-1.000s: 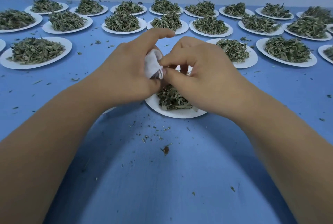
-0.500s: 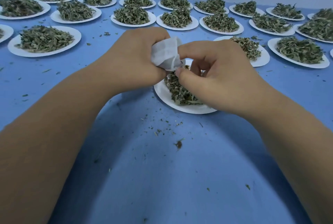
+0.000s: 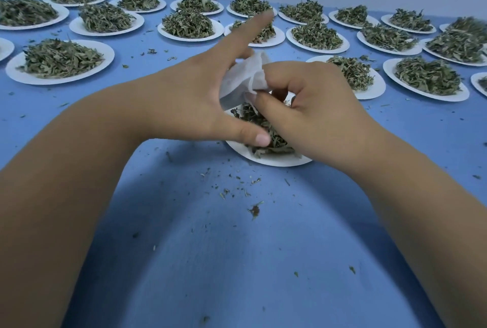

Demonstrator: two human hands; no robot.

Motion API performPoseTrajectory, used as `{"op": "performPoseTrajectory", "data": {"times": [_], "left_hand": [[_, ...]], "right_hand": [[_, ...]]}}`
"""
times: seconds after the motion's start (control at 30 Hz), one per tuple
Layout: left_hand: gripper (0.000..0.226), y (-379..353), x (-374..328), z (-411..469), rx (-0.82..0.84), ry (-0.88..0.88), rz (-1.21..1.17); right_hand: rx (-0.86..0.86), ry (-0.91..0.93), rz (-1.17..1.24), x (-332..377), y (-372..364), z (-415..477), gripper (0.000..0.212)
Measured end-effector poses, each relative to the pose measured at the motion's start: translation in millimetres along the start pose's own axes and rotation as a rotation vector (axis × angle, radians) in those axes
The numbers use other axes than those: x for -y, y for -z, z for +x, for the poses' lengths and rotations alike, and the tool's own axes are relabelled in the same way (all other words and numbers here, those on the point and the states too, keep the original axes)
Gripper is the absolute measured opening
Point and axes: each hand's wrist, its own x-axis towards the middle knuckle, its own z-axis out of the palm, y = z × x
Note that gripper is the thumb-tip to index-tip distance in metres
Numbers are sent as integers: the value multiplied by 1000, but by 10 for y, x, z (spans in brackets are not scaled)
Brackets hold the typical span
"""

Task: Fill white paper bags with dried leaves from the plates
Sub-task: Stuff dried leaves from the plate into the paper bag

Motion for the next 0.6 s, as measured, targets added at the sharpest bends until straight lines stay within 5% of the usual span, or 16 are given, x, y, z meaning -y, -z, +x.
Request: {"op": "performPoseTrajectory", "data": {"times": [0.23,0.37,0.5,0.6], "left_hand": [[98,-145,-90,66,-194,-59,-66],[74,-126,-34,65,-188,-10,-89],[51,-81,-4,61,-140,-15,-197],[58,-23,23,51,-74,11,-197]], "right_hand": [[-26,-3,-179,25,-65,37,21],[-104,-25,-141,-2,-32,40,39],[-86,-9,-155,-50,-22,21,23],[-57,23,-127,-46,-26,12,12]]}}
